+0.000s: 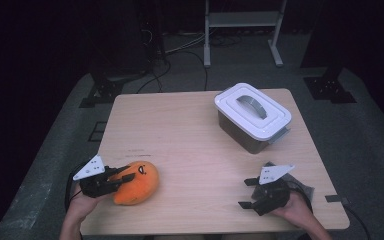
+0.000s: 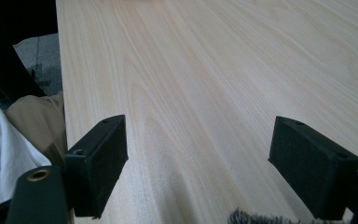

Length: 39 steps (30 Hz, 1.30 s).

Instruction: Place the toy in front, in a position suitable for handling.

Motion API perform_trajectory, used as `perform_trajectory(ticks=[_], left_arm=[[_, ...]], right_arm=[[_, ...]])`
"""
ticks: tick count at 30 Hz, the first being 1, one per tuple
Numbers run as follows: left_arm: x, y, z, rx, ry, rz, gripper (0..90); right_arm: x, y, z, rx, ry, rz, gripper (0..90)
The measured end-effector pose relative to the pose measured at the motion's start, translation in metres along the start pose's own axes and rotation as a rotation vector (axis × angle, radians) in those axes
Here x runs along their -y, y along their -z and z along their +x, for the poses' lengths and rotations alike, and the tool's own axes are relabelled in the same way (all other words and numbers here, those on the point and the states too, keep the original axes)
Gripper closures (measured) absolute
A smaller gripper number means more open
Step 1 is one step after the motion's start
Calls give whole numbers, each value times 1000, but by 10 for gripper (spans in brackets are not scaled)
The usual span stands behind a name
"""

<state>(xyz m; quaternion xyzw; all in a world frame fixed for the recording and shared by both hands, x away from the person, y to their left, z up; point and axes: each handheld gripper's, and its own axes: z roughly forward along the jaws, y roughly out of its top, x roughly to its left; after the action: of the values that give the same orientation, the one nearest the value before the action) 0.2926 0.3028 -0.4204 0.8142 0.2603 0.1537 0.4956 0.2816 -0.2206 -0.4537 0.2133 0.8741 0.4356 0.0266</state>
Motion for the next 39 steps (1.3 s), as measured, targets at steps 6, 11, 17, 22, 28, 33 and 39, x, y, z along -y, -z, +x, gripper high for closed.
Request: perform_trajectory(ticks=[6, 11, 17, 22, 28, 33, 39], left_arm=[[-3, 1, -2, 13, -13, -14, 688], [-9, 3, -3, 27, -7, -64, 698], [-22, -2, -11, 55, -38, -80, 699], [-41, -19, -22, 110, -79, -86, 698], [-63, -43, -32, 165, -117, -98, 698], [-76, -61, -38, 197, -131, -113, 697], [-92, -94, -54, 251, -167, -111, 697]], right_arm=[[0, 0, -1, 3, -4, -5, 179], [0, 1, 0, 5, -3, -5, 179], [0, 1, 0, 4, -3, -12, 179], [0, 3, -2, 8, -16, -27, 179], [0, 5, -4, 11, -21, -33, 179], [1, 8, -6, 18, -28, -41, 179], [3, 16, -9, 40, -37, -45, 179]])
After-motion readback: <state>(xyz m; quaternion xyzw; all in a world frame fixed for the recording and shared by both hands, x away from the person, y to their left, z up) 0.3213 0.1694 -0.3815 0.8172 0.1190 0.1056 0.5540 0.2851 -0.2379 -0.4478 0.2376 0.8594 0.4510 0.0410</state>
